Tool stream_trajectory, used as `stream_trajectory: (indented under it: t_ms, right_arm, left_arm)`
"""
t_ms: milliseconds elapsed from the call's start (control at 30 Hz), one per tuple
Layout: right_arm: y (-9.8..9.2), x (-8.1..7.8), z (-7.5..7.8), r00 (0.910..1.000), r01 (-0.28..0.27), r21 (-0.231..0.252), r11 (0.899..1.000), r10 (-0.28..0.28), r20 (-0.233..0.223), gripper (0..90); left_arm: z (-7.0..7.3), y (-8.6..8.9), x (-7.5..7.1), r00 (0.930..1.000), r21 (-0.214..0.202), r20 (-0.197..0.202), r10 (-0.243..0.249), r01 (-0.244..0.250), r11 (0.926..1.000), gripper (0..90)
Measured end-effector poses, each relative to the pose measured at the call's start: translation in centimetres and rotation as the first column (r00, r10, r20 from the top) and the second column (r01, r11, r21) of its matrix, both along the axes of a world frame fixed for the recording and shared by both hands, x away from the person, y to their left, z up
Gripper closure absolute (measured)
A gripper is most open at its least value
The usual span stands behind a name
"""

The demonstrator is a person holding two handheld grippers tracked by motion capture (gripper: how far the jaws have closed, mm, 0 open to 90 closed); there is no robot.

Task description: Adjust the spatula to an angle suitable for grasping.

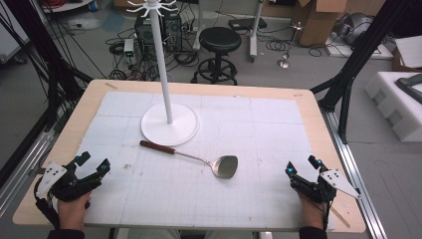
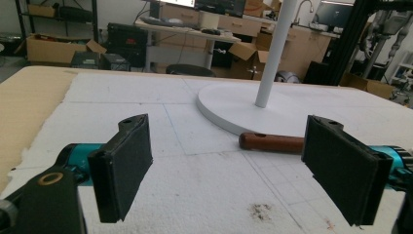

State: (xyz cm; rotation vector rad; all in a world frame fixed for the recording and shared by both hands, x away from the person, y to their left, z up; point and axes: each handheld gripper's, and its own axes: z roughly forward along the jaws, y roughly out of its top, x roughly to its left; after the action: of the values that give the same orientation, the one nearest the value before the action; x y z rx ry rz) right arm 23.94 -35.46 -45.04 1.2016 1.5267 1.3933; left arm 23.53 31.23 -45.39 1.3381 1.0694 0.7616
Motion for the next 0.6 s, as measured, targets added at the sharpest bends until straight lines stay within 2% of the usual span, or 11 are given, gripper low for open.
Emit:
stream_trajectory:
  t_ms: [333, 367, 400, 433, 467, 533, 567, 600]
  right_arm:
    - [0.0, 0.1, 0.0, 1.0, 0.003, -0.018, 1.0, -0.004, -0.004, 16.9]
    - [0.2, 0.2, 0.1, 0.9998, 0.013, -0.017, 1.0, -0.014, -0.017, 20.7]
    - [0.2, 0.2, 0.1, 0.9998, 0.013, -0.017, 1.0, -0.014, -0.017, 20.7]
    - [0.2, 0.4, 0.1, 0.9989, 0.03, -0.017, 0.999, -0.031, -0.035, 34.2]
    - [0.2, 0.4, 0.1, 0.9989, 0.03, -0.017, 0.999, -0.031, -0.035, 34.2]
    - [0.1, 0.9, 0.3, 0.9949, 0.033, 0.004, 0.999, -0.032, -0.095, 52.6]
    - [0.2, 1.1, 0.3, 0.9932, 0.025, 0.024, 0.999, -0.023, -0.114, 57.2]
    - [0.5, 1.4, 0.6, 0.9879, 0.008, 0.037, 0.999, -0.002, -0.155, 63.1]
  left_arm:
    - [0.0, 0.0, 0.0, 1.0, 0.003, 0.001, -0.002, 0.002, 1.0, 20.5]
    - [0.0, 0.0, 0.0, 1.0, 0.004, 0.001, -0.002, 0.002, 1.0, 20.5]
    - [0.0, 0.0, 0.0, 1.0, 0.004, 0.001, -0.002, 0.002, 1.0, 20.5]
    - [0.0, 0.0, 0.1, 1.0, -0.001, -0.008, -0.006, 0.006, 1.0, 20.5]
    - [0.0, 0.0, 0.1, 1.0, -0.001, -0.008, -0.006, 0.006, 1.0, 20.5]
    - [0.0, 0.1, 0.1, 0.9999, -0.009, -0.011, -0.007, 0.007, 0.9999, 20.4]
    - [0.0, 0.0, 0.1, 0.9999, -0.006, -0.009, -0.007, 0.007, 1.0, 20.4]
    - [0.0, 0.0, 0.1, 0.9999, -0.006, -0.009, -0.007, 0.007, 1.0, 20.5]
